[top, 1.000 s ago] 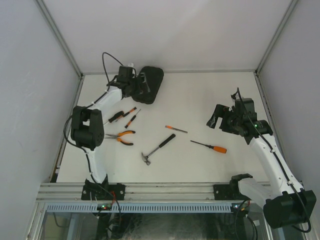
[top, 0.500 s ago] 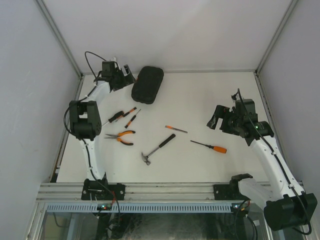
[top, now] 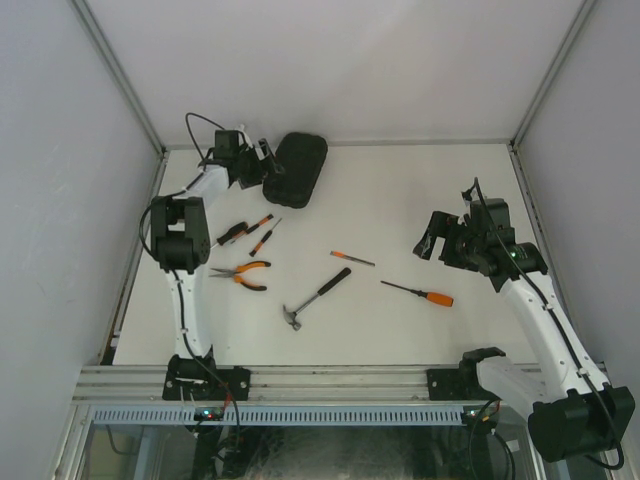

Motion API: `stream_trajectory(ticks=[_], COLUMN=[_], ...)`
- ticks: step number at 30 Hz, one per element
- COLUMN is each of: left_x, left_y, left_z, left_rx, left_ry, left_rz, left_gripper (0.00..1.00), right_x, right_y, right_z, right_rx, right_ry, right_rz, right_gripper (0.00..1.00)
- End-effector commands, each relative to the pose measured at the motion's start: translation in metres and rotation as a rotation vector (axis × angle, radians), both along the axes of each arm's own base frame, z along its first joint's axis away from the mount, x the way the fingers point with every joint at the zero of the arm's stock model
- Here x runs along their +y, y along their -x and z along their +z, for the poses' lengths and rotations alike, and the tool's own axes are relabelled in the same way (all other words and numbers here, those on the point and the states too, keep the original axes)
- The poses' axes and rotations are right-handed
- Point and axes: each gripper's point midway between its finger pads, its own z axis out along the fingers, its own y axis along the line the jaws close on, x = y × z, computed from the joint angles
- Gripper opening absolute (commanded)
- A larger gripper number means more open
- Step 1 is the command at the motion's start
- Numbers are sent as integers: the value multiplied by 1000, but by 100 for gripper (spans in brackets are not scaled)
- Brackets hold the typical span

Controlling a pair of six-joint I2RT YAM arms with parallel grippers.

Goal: Sort the tools into containers
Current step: Move the storage box to the center of the board.

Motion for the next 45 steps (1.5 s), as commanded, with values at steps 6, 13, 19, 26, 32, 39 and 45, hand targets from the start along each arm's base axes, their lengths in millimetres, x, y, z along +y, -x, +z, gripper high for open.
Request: stream_trajectory(ticks=[6, 13, 19, 26, 32, 39, 45], left_x=[-38, -68, -111, -146, -188, -182, -141], left_y=[4, 36, 69, 109, 147, 154, 160], left_z=[14, -3, -14, -21, -14, 46, 112], left_rx=[-37, 9, 38, 61, 52, -64, -179], left_ry=[18, -5, -31, -42, -26, -23, -65], left_rz=[-67, -105, -164, -190, -264, -257, -170], left_gripper=[77, 69, 64, 58, 62, 78, 87], right_x=[0, 0, 0, -2, 1, 3, 0], right_y=[0, -3, -4, -4, -11, -34, -81], right_z=[4, 3, 0, 1, 7, 24, 40], right_rx=[-24, -28, -22, -31, -57, -134, -210], right_ry=[16, 24, 31, 40, 21, -9, -99], right_rz=[14, 26, 30, 22, 23, -25, -112], right_gripper=[90, 90, 90, 90, 90, 91, 90])
